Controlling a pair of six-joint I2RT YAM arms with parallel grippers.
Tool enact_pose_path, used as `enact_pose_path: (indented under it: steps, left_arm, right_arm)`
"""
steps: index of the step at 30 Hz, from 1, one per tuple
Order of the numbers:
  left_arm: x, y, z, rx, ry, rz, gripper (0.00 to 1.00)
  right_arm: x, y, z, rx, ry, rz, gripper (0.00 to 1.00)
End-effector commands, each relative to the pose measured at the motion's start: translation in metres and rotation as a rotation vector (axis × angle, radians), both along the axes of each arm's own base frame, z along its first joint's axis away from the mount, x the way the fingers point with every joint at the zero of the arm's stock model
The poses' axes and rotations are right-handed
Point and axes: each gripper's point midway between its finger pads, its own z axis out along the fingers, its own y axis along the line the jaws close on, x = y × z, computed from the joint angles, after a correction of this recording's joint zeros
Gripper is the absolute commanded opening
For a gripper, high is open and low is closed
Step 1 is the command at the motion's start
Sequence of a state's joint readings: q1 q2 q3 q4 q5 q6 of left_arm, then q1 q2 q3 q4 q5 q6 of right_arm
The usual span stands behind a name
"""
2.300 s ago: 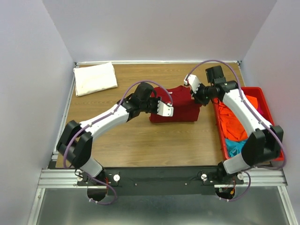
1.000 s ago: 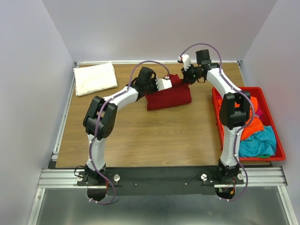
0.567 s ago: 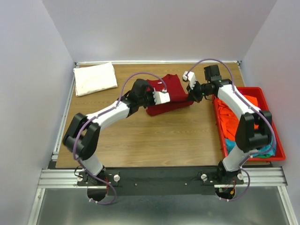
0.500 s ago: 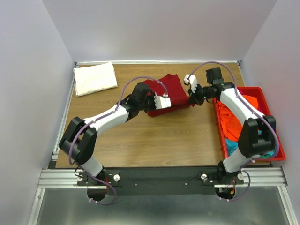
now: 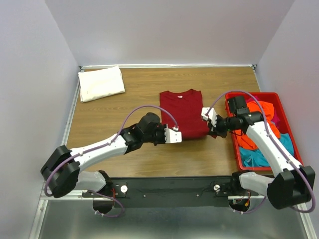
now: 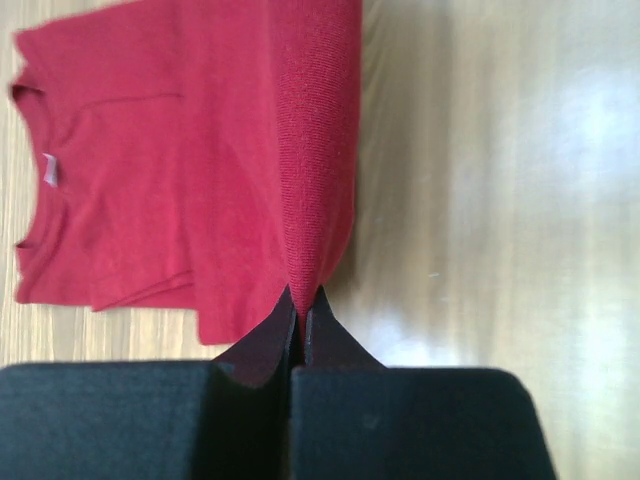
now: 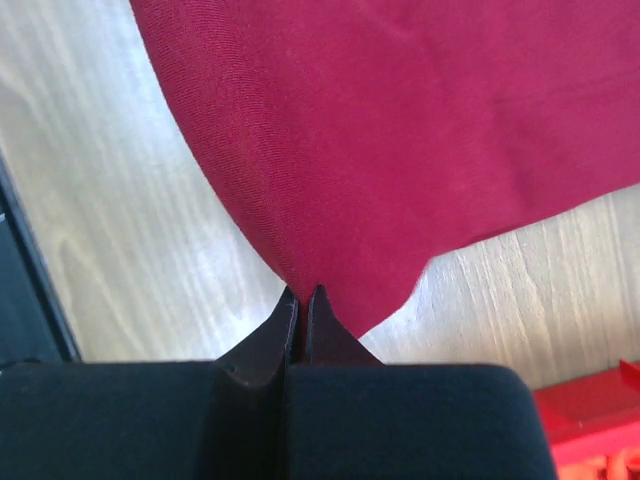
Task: Fold and stack the t-shirts
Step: Fold the tshirt
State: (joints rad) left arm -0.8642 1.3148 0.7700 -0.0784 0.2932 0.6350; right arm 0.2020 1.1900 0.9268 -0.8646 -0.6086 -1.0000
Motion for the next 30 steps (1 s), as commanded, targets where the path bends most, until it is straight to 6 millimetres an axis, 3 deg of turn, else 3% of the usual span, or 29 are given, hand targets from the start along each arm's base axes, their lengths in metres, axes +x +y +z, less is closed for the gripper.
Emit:
enact_pose_path:
  steps: [1,4,7,9,10,14,15,17,18,20,21,23,24,25,27,28,30]
  left_arm:
    - [-0.028,0.0,0.014,-0.062,0.054,-0.036,0.0]
    - [-0.03,0.001,0.029,-0.092,0.021,-0.042,0.0]
    - [-0.017,0.005,0.045,-0.098,-0.089,-0.023,0.0]
    - [-0.003,0.007,0.055,-0.096,-0.169,0.011,0.0]
    - [0.007,0.011,0.058,-0.091,-0.199,0.029,0.0]
    - [0.059,0.02,0.079,-0.112,-0.283,0.106,0.0]
    - [0.07,0.02,0.07,-0.093,-0.269,0.116,0.0]
    - [0.09,0.02,0.079,-0.107,-0.294,0.133,0.0]
    - [0.102,0.023,0.069,-0.091,-0.283,0.142,0.0]
    - [0.121,0.023,0.075,-0.108,-0.302,0.162,0.0]
    - [0.133,0.026,0.063,-0.095,-0.279,0.177,0.0]
    - [0.151,0.023,0.068,-0.112,-0.29,0.196,0.0]
    - [0.162,0.026,0.055,-0.104,-0.258,0.212,0.0]
    - [0.17,0.023,0.059,-0.112,-0.263,0.217,0.0]
    - [0.183,0.023,0.042,-0.093,-0.228,0.229,0.0]
    - [0.192,0.022,0.045,-0.101,-0.231,0.24,0.0]
    - [0.202,0.021,0.031,-0.085,-0.208,0.254,0.0]
  right_arm:
    - [-0.03,-0.004,0.009,-0.005,-0.004,0.053,0.0]
    - [-0.03,-0.003,0.019,0.006,-0.029,0.044,0.01]
    - [-0.017,-0.001,0.036,0.023,-0.06,0.003,0.0]
    - [0.001,0.0,0.044,0.025,-0.073,-0.047,0.0]
    - [0.017,0.002,0.06,0.036,-0.13,-0.063,0.0]
    - [0.059,0.001,0.077,0.025,-0.177,-0.146,0.0]
    - [0.07,0.002,0.07,0.014,-0.149,-0.162,0.0]
    - [0.089,0.001,0.069,-0.001,-0.163,-0.19,0.01]
    - [0.103,0.002,0.065,-0.006,-0.15,-0.206,0.0]
    - [0.119,0.005,0.062,0.001,-0.153,-0.218,0.0]
    - [0.133,0.008,0.057,0.005,-0.144,-0.227,0.01]
    - [0.148,0.01,0.051,0.003,-0.134,-0.247,0.01]
    - [0.161,0.011,0.057,0.005,-0.157,-0.269,0.01]
    - [0.171,0.01,0.044,-0.01,-0.136,-0.286,0.0]
    - [0.189,0.008,0.047,-0.019,-0.154,-0.327,0.01]
    - [0.197,0.007,0.046,-0.021,-0.164,-0.339,0.0]
    - [0.211,0.005,0.033,-0.038,-0.146,-0.374,0.01]
